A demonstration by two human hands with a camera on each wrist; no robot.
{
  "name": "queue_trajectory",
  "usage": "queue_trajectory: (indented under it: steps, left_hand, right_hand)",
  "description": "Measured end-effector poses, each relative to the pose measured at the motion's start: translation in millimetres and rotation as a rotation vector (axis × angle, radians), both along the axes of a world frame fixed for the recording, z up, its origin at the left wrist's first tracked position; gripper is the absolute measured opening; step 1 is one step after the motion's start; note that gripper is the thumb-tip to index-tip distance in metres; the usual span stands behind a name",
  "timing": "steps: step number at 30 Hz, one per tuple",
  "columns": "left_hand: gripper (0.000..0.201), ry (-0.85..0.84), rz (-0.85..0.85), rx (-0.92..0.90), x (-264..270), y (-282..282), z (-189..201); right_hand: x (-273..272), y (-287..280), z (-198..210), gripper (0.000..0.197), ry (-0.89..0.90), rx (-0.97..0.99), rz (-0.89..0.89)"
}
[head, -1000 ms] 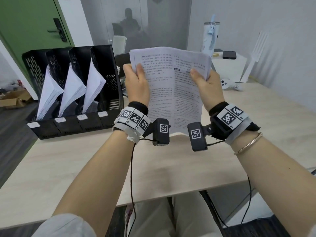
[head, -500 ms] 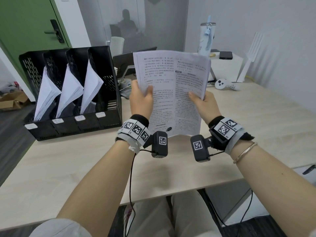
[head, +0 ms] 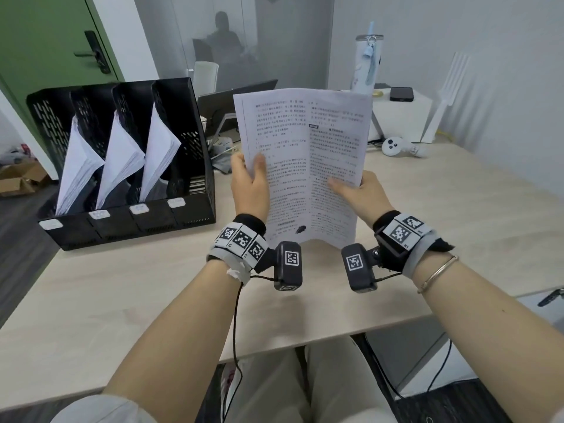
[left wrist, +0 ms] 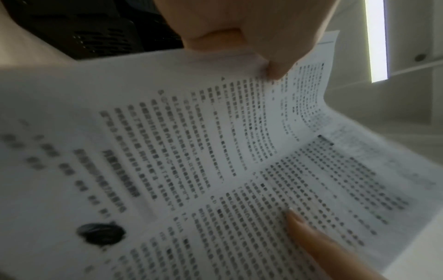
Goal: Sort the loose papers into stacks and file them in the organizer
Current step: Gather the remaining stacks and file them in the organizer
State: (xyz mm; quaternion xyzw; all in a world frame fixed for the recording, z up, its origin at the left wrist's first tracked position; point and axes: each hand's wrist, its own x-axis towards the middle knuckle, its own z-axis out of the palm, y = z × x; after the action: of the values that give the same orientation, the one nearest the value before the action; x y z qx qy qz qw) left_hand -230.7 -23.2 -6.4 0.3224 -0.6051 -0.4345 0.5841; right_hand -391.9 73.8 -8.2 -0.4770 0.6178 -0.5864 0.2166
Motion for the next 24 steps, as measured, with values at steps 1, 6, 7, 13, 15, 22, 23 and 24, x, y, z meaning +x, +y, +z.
queue_trajectory:
  steps: [1,6,7,13,15,22,23,24]
  left_hand:
    - [0.019,-0.021,-0.021,0.020,0,-1,-3]
    - [0.032,-0.049,-0.026,0.104,3,-3,-11]
    - [0.033,-0.071,-0.024,0.084,3,-2,-11]
    - [0.022,-0.031,0.038,-0.042,1,1,3]
    - [0.023,-0.091,0.016,-0.017,1,0,-6]
    - [0.025,-0.109,0.022,0.015,-1,-4,-21]
    - [0.024,-0.098,0.036,0.023,-2,-5,-21]
    - [0.023,-0.082,0.041,0.035,-2,-6,-22]
  right_hand:
    - [-1,0,-1,0.021,0.021,0.018,0.016]
    - [-6,2,-5,0.015,0.048,0.045,0.025]
    - [-7,3,-4,0.013,0.043,0.038,0.012]
    - [0,-2,14,0.013,0.041,0.011,-0.047]
    - [5,-3,5,0.012,0.070,0.110,-0.013]
    - [3,1,-11,0.022,0.113,0.173,0.018]
    - [2,2,-10,0.020,0.114,0.157,0.017]
    - [1,2,-10,0.018,0.120,0.149,0.020]
